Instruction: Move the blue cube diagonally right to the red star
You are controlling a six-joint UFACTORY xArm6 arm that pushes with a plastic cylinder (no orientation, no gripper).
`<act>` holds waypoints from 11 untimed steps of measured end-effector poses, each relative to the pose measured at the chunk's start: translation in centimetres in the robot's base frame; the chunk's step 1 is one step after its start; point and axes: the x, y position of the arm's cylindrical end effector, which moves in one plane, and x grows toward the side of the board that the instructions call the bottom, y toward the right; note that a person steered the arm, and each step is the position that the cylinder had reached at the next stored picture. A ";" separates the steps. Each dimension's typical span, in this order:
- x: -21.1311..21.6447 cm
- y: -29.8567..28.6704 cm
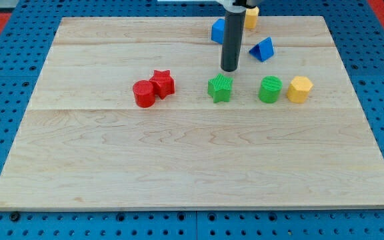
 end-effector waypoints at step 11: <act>-13.0 -7.3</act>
